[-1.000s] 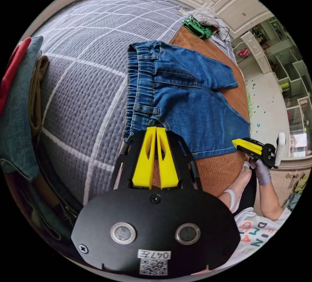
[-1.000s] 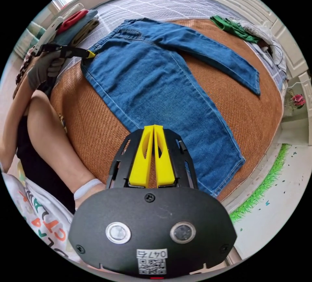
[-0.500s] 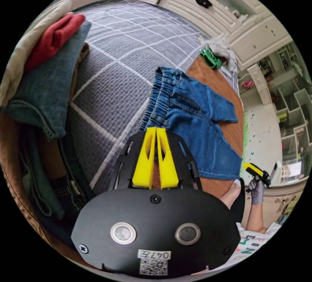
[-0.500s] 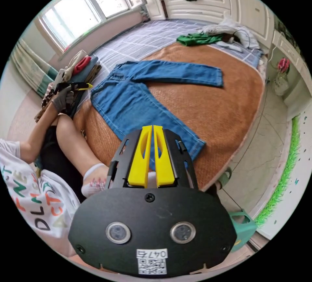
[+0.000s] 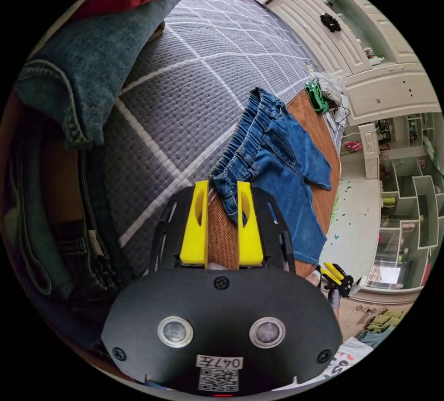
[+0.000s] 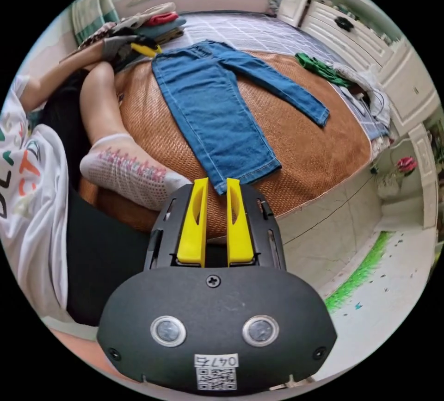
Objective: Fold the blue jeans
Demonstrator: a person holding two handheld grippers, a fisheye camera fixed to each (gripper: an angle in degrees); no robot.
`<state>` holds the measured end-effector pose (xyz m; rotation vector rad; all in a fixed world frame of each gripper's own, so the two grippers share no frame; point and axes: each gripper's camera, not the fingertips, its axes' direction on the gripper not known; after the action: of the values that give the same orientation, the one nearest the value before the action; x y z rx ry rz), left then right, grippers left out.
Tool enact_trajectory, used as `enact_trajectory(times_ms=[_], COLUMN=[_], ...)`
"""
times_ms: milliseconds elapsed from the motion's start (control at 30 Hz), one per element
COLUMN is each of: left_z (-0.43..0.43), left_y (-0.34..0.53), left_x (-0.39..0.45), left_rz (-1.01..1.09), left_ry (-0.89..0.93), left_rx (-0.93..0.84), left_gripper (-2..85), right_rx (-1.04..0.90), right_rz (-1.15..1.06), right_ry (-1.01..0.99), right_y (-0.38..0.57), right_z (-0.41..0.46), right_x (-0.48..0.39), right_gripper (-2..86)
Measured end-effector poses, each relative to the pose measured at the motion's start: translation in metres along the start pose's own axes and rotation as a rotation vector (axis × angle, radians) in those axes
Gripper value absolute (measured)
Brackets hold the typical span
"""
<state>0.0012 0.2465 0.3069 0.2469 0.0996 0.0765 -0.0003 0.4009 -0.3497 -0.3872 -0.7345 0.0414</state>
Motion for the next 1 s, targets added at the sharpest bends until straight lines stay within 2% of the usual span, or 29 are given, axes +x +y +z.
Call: enact_trajectory(times_ms=[133,333,633,1000], left_z=[-0.008,0.003,0.000,-0.068], left_y=[0.008,0.014,0.023,0.043], left_x=[-0.005,-0.046,-0.076,-0.078], left_rz=[0.028,-0.053,-0.052,0.060], left_ry=[-0.028,0.074,0.155,0.399], left_rx=[0.011,-0.037,-0.018,0.193], left_gripper=[9.7,10.9,5.5,4.8], right_rx=[-0.049,-0.177,-0.108,0.037], right_rz=[-0.143,-0.271,-0.183,-0.073], right_ry=[-0.005,0.133,0.191,0.231], right_y=[-0.035,-0.067,-0.074,-0.062], right_z=[0.009,0.033,0.001,-0.050], right_x=[-0.022,-0.057,-0.069,-0.055], right_gripper=[3.2,1.1,-0.4,-0.4])
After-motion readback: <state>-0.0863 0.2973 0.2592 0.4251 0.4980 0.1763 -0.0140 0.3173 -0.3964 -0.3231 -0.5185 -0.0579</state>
